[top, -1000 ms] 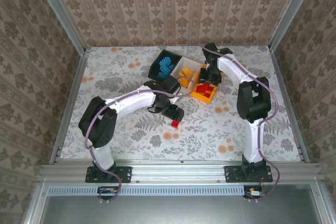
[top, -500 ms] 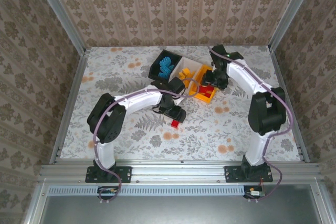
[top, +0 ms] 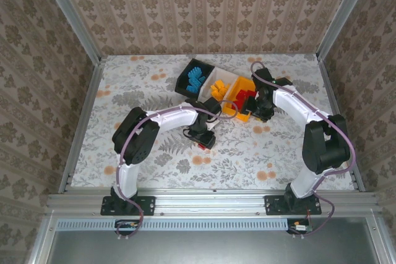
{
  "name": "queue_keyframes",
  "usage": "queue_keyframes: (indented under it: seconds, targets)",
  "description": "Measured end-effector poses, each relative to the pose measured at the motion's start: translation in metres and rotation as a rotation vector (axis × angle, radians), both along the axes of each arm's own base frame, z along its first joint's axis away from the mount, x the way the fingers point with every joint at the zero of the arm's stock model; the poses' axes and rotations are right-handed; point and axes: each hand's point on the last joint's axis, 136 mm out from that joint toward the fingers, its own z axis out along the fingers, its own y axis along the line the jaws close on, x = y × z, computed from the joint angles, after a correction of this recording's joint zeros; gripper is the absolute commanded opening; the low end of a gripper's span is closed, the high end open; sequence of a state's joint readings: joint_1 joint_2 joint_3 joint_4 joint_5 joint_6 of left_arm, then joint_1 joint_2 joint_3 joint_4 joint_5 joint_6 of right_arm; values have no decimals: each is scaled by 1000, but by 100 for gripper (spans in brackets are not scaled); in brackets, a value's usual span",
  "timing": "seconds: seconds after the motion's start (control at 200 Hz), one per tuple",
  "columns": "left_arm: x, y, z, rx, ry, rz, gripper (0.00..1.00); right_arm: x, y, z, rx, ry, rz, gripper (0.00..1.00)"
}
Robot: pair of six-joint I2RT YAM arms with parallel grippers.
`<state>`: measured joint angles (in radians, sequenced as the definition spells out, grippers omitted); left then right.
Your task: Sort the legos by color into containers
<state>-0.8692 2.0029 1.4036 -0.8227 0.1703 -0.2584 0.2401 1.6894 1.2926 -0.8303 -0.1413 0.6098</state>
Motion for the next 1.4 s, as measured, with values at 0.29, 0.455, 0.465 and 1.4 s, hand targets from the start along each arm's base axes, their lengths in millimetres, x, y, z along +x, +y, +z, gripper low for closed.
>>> queue_keyframes:
  seconds: [0.29, 0.455, 0.465, 1.4]
  targets:
    - [8, 12, 5, -26, 17, 67, 33, 4, 1, 2, 9, -15, -12, 57]
    - [31, 36, 31, -110, 18, 213, 32, 2, -5, 8, 9, -31, -31, 57]
    - [34, 37, 33, -118, 16, 223, 32, 1, -6, 8, 9, -32, -32, 57]
    - [175, -158, 148, -731, 47, 303, 39, -75, -28, -24, 54, 81, -193, 59]
